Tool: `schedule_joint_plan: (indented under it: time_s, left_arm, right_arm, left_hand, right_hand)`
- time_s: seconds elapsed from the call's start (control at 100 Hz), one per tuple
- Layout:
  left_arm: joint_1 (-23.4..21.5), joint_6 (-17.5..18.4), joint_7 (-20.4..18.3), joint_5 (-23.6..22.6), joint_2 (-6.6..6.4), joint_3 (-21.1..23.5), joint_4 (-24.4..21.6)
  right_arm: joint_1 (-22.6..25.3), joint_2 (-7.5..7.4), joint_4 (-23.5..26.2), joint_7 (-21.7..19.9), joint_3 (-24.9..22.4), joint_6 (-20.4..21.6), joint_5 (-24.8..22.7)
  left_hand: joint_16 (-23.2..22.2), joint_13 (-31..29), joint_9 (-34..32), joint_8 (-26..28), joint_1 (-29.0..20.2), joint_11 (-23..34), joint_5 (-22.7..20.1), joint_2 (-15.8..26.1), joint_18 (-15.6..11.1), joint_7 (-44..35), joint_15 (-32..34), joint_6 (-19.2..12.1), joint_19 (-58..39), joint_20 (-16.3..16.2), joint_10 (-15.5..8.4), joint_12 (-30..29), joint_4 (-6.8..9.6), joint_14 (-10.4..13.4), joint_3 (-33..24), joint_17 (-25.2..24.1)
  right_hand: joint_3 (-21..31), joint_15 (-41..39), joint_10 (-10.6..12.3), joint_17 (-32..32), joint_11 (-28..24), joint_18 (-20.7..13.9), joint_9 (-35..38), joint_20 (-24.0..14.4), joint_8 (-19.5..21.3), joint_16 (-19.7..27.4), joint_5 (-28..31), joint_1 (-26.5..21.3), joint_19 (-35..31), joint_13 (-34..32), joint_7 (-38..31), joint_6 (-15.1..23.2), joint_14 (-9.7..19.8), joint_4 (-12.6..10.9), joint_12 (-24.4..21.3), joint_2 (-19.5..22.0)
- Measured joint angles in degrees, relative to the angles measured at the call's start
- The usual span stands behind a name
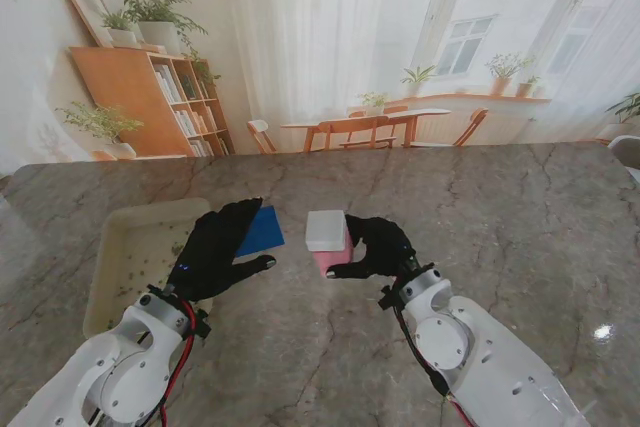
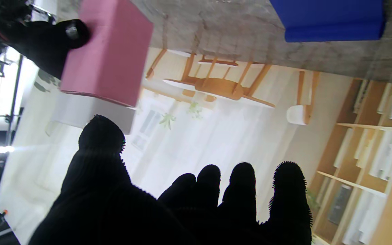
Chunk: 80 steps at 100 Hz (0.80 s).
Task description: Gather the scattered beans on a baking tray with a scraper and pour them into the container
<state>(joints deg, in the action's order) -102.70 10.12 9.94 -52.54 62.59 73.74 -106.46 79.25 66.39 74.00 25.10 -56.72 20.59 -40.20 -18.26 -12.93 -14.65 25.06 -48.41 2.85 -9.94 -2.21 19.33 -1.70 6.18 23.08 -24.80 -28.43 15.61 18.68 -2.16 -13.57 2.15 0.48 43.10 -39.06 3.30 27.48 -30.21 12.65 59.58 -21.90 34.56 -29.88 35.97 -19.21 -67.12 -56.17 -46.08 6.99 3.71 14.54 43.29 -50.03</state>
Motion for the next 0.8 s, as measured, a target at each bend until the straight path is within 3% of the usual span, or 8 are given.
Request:
schedule_joint_plan:
  time_s: [0.24,0.38,0.68,0.8]
  left_arm:
    - [4.9,1.7,-4.3,3.5,-0.54,-3.9,0.9]
    - [7.5,2.0,-5.4,4.8,-0.60,-6.3,2.4]
    - [11.3,2.5,-7.0,3.9,-0.73,-9.3,5.1]
    - [12.6,2.5,-8.0,5.0,-0.84,-10.1,5.7]
  right_arm:
    - [-3.2,0.28,-2.7,1.4,2.5,0.3,-3.0]
    - [-3.3,-0.12,-2.7,2.6,3.0,0.3,-7.8]
    - [-2.3,-0.98,-0.8,2.7,2.7,-0.8,-9.9]
    - [-1.8,-1.32,-0.1,2.8,2.5,-0.9,-10.6]
  left_hand:
    - [0.6,1.5,0.7,-1.6,2.5,0.0,0.0,-0.1,0.0,0.0,0.0,2.6,1.4,0.2,2.8,-1.3,0.00,-1.0,0.6,-0.3]
    - [0.6,2.3,1.1,-2.1,2.5,-0.1,0.0,-0.2,0.0,0.0,0.0,2.8,2.1,0.8,2.9,-1.9,0.00,-1.4,0.6,-0.3]
    - [0.6,1.6,-0.1,-1.0,0.1,0.9,-0.1,-1.9,-0.1,-1.5,1.1,2.8,1.0,0.8,3.0,-1.3,0.00,-1.6,0.2,0.5]
    - [-0.7,-0.9,-3.7,1.9,-0.5,2.0,-3.3,-3.8,-0.8,-4.0,2.4,1.9,-2.2,0.8,2.2,0.4,0.00,-1.7,0.3,1.2]
  right_hand:
    - [0.0,-2.9,-1.2,-0.2,-2.5,0.0,-0.1,0.0,0.0,-0.9,0.0,0.0,-0.5,0.3,-1.4,-1.0,-1.1,0.0,0.0,0.0]
    - [0.0,-4.0,-1.2,-0.2,-3.0,0.0,-0.1,0.0,0.0,-1.4,0.0,0.0,-0.6,0.6,-1.6,-1.0,-1.2,0.0,0.0,0.0]
    - [0.0,-4.9,-1.3,-0.2,-3.8,0.4,-0.1,0.0,0.0,-1.4,0.0,0.0,-1.1,0.7,-1.7,-1.0,-1.3,0.0,0.0,0.0]
    - [0.1,-5.6,-2.0,-0.3,-5.1,0.4,-0.1,0.0,0.0,-1.5,0.1,-0.2,-1.1,0.7,-2.5,-2.1,-1.4,0.0,0.0,0.0]
